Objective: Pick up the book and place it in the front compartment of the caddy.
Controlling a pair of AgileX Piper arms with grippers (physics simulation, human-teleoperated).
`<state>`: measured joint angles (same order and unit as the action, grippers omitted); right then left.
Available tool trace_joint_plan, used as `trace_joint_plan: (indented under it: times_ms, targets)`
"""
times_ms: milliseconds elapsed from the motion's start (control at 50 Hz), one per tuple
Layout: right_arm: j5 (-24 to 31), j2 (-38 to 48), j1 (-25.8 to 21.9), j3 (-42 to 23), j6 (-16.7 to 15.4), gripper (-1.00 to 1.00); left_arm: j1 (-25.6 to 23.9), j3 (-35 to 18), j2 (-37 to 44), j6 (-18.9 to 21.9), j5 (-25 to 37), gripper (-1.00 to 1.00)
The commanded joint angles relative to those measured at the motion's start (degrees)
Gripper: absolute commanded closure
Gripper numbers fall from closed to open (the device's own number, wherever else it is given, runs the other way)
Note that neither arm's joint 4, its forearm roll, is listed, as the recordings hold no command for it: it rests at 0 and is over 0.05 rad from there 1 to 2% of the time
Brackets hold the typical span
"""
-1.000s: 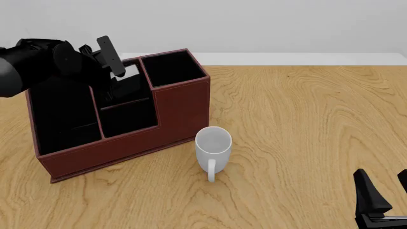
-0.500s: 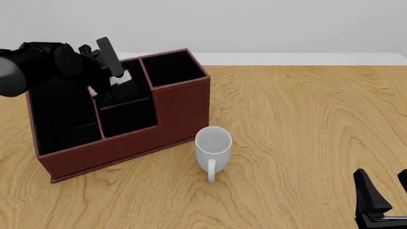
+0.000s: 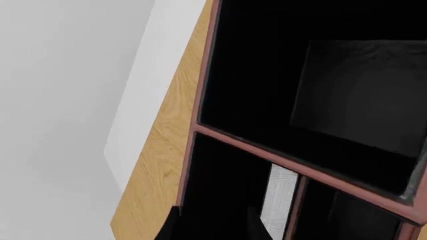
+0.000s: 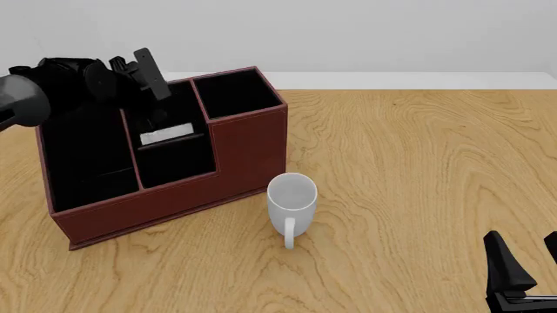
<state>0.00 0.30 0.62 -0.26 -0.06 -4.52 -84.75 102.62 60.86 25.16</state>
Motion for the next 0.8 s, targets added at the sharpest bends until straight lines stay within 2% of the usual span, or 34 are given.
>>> trace_joint_plan:
  times_ms: [20,240,400,800]
  targets:
    - [0.0,0.0,0.0,0.0,0.0,-1.00,-0.2,-1.2,0.0,-0.1,0.3,-1.00]
    - [0.0,0.0,0.0,0.0,0.0,-1.00,-3.3,0.1,-5.5,-1.1,2.4,-1.00]
    - [0.0,0.0,0.0,0.0,0.0,-1.00,-6.1,4.6,-11.3,-1.2,3.6,-1.00]
    - [0.0,0.0,0.0,0.0,0.0,-1.00,-7.3,11.0,-23.3,-0.4,4.9,-1.00]
